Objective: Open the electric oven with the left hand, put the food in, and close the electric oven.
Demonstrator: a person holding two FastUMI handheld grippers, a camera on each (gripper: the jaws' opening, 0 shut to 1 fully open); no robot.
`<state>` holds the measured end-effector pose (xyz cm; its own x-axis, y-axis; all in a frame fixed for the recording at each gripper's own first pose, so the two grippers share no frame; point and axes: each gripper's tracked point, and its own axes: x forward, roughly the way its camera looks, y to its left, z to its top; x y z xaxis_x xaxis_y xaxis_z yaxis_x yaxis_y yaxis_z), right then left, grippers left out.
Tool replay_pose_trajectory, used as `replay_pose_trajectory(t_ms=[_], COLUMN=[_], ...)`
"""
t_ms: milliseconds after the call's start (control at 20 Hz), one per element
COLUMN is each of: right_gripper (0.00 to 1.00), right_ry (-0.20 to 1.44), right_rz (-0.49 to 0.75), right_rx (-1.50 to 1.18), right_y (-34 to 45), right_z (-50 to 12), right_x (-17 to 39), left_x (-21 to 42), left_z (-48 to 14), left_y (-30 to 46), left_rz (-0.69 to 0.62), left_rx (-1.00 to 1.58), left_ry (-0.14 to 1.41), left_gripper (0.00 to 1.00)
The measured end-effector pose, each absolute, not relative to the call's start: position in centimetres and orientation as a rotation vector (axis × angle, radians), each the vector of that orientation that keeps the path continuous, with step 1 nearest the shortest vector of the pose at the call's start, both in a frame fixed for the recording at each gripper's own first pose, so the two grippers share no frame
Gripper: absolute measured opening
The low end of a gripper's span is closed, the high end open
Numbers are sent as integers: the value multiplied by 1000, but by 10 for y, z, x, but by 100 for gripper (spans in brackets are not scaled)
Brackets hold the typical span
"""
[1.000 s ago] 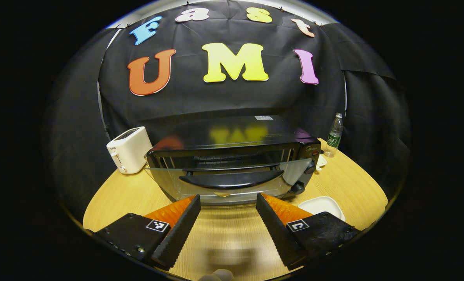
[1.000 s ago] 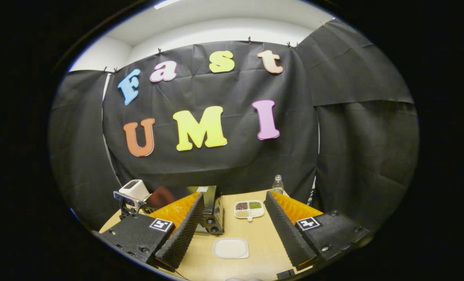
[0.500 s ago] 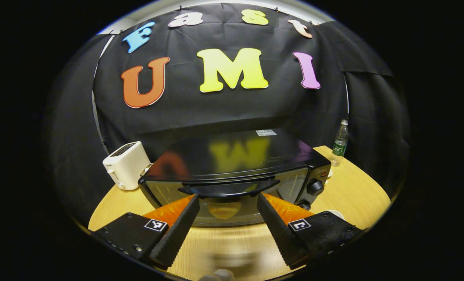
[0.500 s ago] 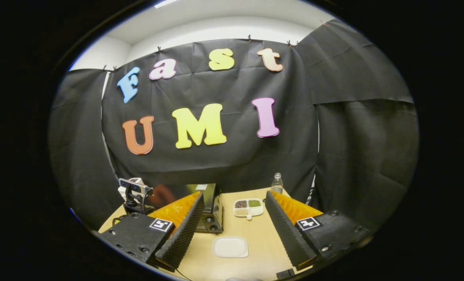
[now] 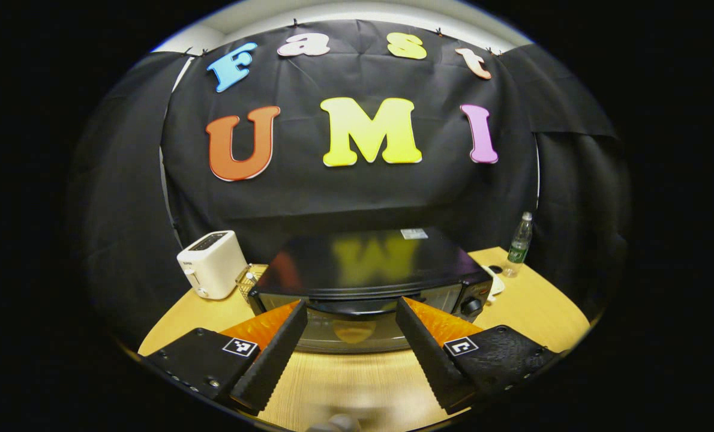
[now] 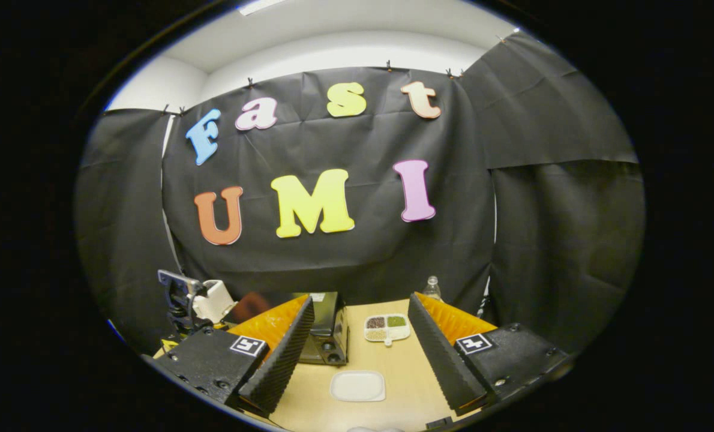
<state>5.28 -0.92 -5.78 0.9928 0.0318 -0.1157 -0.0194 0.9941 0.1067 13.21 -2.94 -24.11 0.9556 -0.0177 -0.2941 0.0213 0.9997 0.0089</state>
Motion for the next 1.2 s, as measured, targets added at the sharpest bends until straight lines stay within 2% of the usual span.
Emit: replay_pose_trajectory(t_ms=[50,100,200,250,350,400,550,600,650,950,1100,1150,1200], right_gripper=[100,96,100,96,100,96,100,96,100,96,96,100,96], right_ry=[106,95,72,60,44,30,12,5,10,23,16,13,11], right_rz=[35,43,55,62,69,72,73,66,58,51,60,55,51], right_rx=[102,98,96,98,90,88,81,66,50,14,23,21,19], right_y=[-6,-3,1,5,7,8,10,8,7,8,13,11,9], right_z=[-51,-45,-33,-28,-19,-14,-4,-2,-3,-7,-2,-1,0], right_x=[53,53,51,52,51,51,46,45,44,31,26,26,25], left_x=[126,119,104,96,78,69,45,36,29,-6,-11,-13,-13], left_z=[-225,-208,-170,-151,-118,-101,-61,-49,-39,-13,-6,-3,-2], left_y=[-25,-22,-13,-7,-1,1,11,13,14,19,16,15,14], left_rz=[-15,-8,0,8,16,14,24,24,26,42,39,35,32], left_rx=[2,-6,-15,-14,-17,-19,-15,-21,-29,-8,-4,-7,-8], left_ry=[282,264,216,190,150,127,71,57,43,15,6,4,0], left_gripper=[97,97,97,97,96,97,97,96,97,96,96,96,96])
